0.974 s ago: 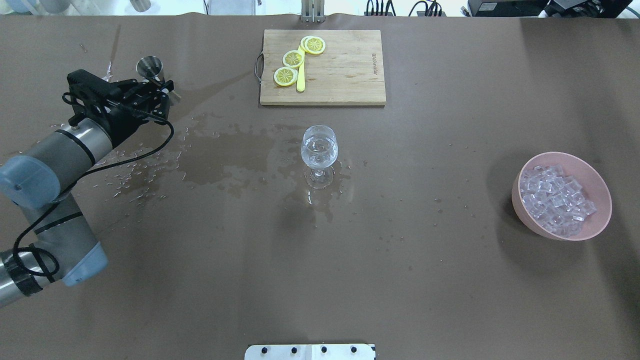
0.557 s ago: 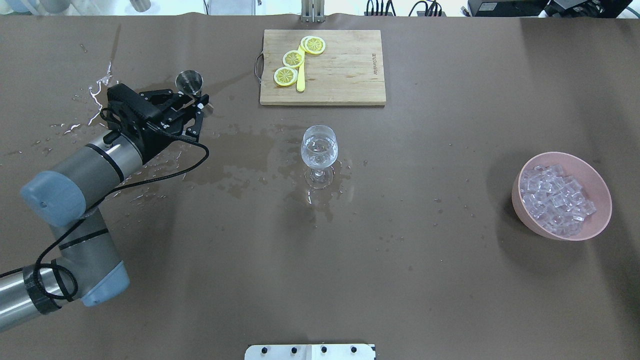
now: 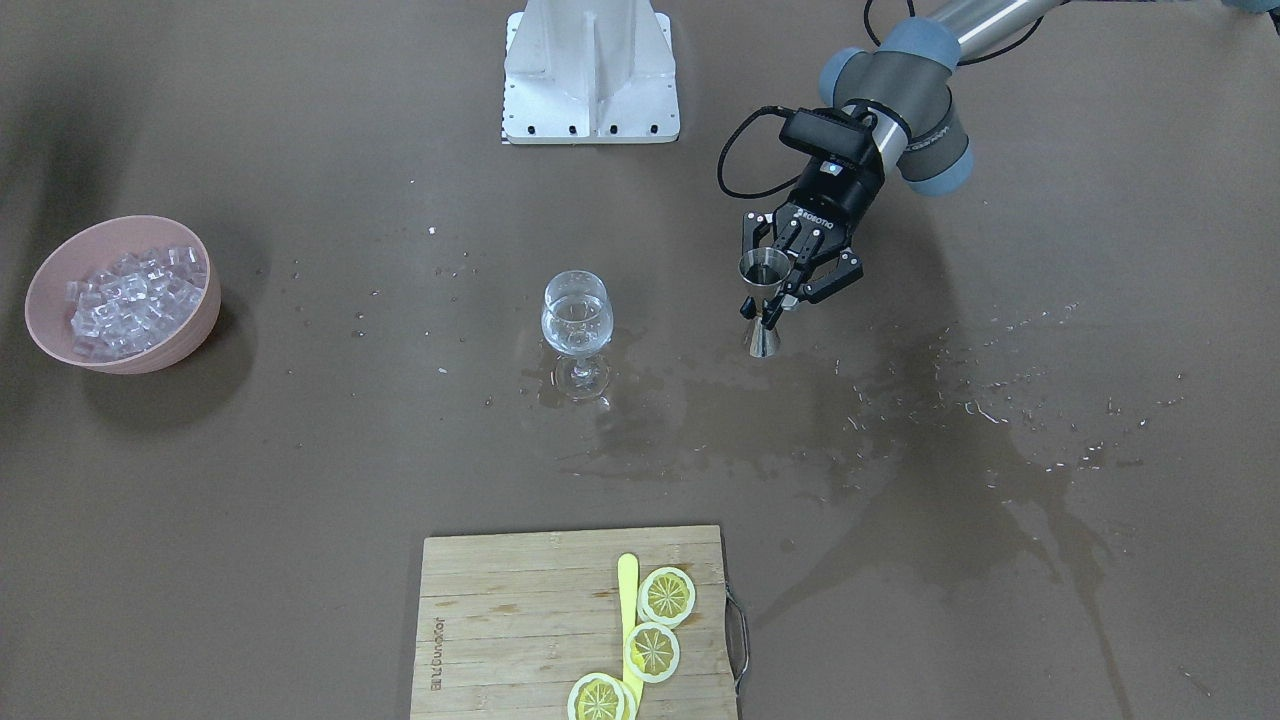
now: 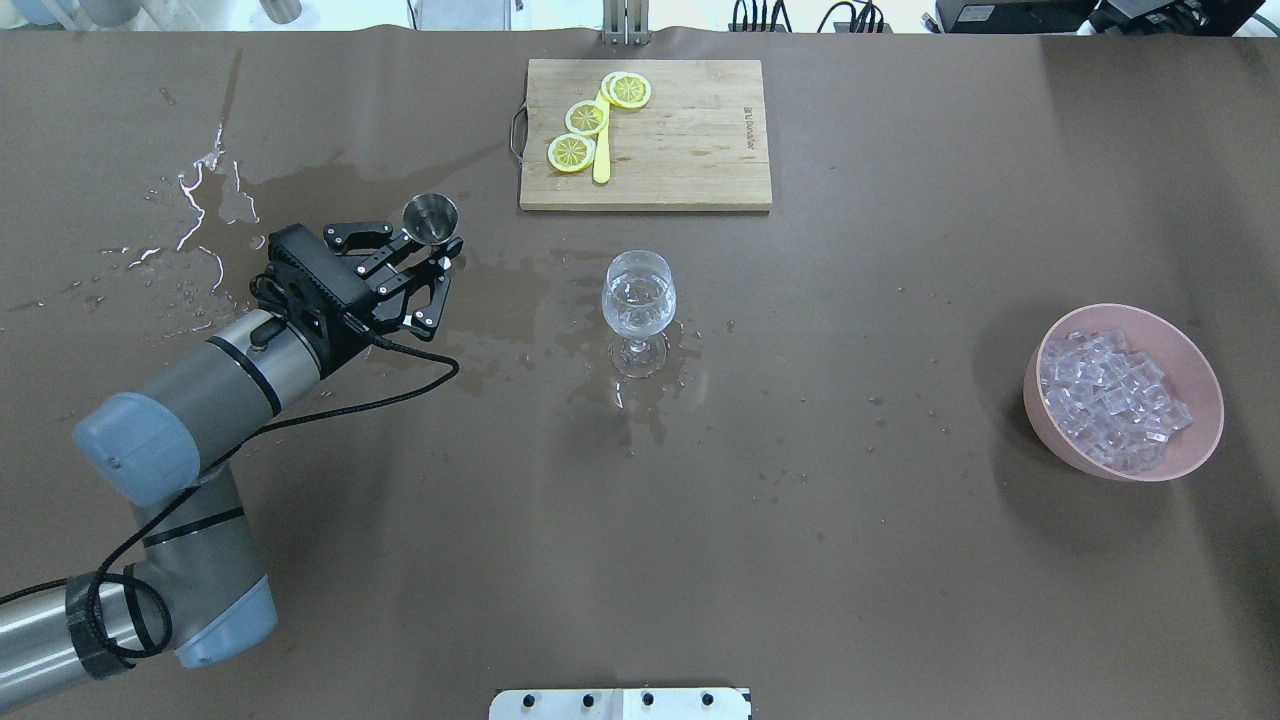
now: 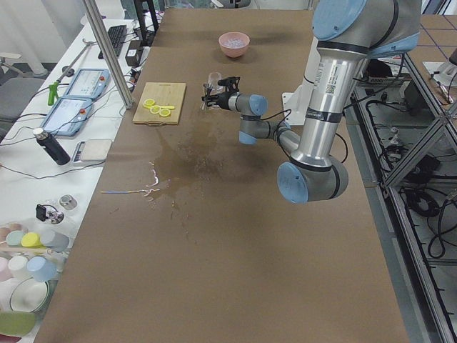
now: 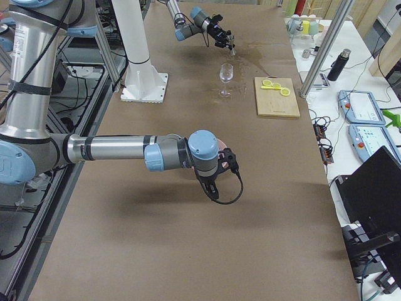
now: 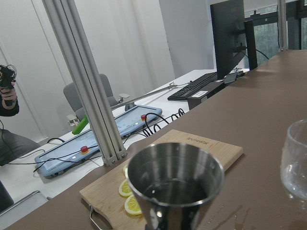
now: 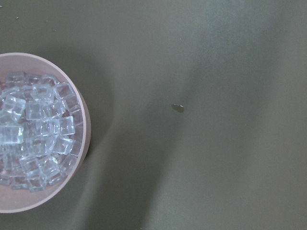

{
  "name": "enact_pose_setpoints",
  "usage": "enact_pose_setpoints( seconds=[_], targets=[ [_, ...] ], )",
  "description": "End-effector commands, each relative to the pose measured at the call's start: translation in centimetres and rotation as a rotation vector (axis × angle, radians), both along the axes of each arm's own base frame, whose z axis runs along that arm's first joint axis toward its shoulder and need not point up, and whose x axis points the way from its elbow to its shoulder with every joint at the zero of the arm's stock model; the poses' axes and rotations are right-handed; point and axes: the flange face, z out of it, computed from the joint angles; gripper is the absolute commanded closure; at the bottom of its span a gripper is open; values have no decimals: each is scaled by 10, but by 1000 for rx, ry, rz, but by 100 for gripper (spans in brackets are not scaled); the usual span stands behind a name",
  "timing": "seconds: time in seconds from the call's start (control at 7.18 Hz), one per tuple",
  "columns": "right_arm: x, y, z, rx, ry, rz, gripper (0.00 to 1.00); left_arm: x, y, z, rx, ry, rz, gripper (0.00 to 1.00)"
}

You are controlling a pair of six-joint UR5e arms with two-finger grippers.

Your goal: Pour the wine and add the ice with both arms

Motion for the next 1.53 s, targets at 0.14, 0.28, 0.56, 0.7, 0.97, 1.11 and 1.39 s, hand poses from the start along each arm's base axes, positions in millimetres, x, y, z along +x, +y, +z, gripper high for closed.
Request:
enact_pose_setpoints(
  seconds=[0.14, 0.28, 0.56, 0.7, 0.97, 1.11, 1.39],
  targets=[
    [0, 0, 1, -22, -1, 17, 0, 21, -8, -29, -22, -122, -88, 100],
    [0, 0, 3, -26, -1, 17, 0, 39, 9, -55, 17, -151, -91, 100],
    [0, 0, 4, -29, -1, 18, 0, 60, 14, -83, -2, -197, -126, 100],
    [0, -1, 3, -28, -1, 18, 0, 66, 13, -86, -15, -230, -147, 100],
    [0, -1, 3, -28, -1, 18, 0, 90, 18, -115, -3, -339, -160, 100],
    [0, -1, 3, -28, -1, 18, 0, 92, 16, -121, -3, -362, -163, 100],
    [0, -3, 4, -28, -1, 18, 0, 96, 13, -121, 40, -465, -188, 100]
  ],
)
